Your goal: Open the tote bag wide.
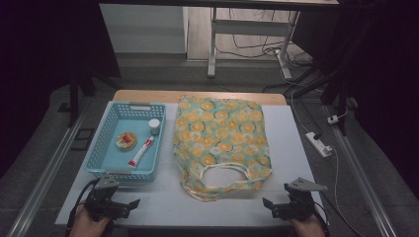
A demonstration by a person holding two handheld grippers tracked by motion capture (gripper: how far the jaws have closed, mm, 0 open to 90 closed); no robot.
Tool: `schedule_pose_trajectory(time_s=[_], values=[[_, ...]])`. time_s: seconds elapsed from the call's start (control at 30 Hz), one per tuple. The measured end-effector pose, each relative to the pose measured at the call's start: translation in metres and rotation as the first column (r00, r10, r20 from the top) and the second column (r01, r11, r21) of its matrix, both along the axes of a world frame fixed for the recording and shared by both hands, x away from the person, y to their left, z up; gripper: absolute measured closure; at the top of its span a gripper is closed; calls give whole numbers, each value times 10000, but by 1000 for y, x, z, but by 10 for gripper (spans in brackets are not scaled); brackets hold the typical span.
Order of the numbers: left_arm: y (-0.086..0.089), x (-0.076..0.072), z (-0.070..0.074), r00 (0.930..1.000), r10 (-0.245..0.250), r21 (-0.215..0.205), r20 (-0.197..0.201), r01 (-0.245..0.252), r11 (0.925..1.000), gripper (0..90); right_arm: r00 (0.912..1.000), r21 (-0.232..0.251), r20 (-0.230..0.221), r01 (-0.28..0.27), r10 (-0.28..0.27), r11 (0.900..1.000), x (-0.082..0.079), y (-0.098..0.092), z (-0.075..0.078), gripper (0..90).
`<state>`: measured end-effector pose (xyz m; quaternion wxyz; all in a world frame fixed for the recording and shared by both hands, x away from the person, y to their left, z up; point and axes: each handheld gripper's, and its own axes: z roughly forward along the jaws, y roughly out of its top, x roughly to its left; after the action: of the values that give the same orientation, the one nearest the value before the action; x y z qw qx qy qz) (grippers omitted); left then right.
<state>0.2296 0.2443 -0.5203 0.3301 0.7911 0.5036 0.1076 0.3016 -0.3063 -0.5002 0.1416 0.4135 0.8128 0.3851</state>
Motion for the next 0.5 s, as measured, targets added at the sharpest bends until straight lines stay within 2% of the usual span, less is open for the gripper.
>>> schedule_pose_trajectory(time_s=[0.2,0.5], values=[[2,-1,0,10000,12,-200,41,-12,9998,6,9998,-40,-151,-90,90,10000,1,0,0,0],[3,-1,0,10000,31,-252,31,-30,9997,7,9993,12,-37,-365,365,9993,0,2,1,0]])
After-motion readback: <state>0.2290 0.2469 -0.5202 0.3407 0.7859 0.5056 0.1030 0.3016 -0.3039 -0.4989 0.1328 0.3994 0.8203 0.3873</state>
